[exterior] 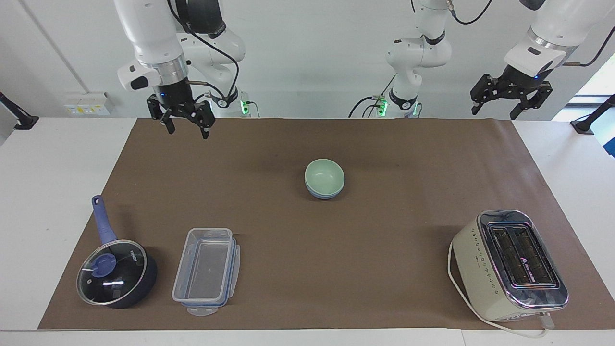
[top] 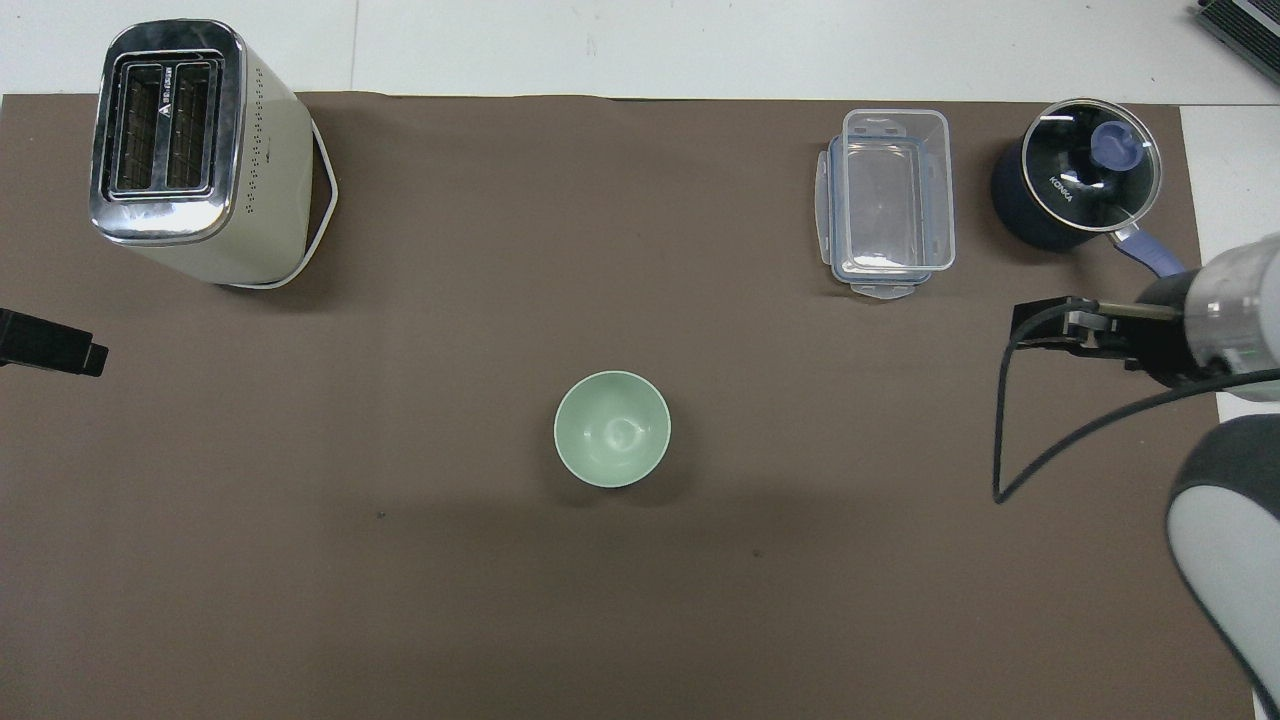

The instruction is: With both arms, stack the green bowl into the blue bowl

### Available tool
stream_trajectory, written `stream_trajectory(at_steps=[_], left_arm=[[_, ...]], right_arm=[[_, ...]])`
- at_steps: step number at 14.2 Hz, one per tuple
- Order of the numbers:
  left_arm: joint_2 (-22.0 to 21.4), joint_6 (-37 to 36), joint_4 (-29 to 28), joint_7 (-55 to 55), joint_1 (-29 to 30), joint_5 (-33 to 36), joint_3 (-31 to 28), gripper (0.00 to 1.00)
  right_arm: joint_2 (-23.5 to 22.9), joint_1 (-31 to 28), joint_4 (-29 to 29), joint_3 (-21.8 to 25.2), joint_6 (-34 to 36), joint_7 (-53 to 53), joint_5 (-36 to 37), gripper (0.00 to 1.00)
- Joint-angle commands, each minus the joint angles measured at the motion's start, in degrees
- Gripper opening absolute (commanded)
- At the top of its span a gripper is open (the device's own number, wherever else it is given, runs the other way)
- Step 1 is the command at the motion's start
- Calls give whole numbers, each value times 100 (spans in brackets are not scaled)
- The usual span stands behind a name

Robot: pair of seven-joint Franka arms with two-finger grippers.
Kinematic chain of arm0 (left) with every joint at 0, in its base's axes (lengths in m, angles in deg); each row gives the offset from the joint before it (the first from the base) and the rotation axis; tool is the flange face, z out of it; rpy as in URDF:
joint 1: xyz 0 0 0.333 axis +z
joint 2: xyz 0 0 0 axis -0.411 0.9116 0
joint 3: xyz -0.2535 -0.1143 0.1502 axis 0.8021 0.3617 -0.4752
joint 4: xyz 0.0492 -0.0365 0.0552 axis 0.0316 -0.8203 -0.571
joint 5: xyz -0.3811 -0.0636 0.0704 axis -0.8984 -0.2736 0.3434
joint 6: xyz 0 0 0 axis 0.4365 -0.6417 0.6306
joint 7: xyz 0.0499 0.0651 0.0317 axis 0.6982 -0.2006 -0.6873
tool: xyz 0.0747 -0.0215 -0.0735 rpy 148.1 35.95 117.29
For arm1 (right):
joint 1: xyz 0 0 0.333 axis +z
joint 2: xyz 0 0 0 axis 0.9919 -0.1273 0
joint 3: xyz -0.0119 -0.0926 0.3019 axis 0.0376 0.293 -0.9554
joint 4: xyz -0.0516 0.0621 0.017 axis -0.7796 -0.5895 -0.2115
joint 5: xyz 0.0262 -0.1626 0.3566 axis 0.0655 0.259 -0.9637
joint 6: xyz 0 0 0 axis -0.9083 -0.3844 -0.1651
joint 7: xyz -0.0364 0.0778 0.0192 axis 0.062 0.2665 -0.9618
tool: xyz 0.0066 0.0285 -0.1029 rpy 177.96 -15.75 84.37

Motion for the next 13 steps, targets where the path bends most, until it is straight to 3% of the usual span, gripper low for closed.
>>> stream_trajectory(at_steps=[1, 4, 9, 13], left_arm=[[-139, -40, -137, -56, 20, 66, 17, 100], [-139, -40, -137, -56, 29, 66, 17, 100], [-139, -40, -137, -56, 20, 66, 17, 100], [-139, -40, -137, -56, 29, 66, 17, 100]], right_arm=[[-60, -277, -495, -28, 538, -509, -37, 100], [-200, -567, -864, -19, 943, -694, -37, 100], [-148, -577, -689, 296, 883, -791, -292, 100], [-139, -550, -741, 289, 996, -800, -204, 100]])
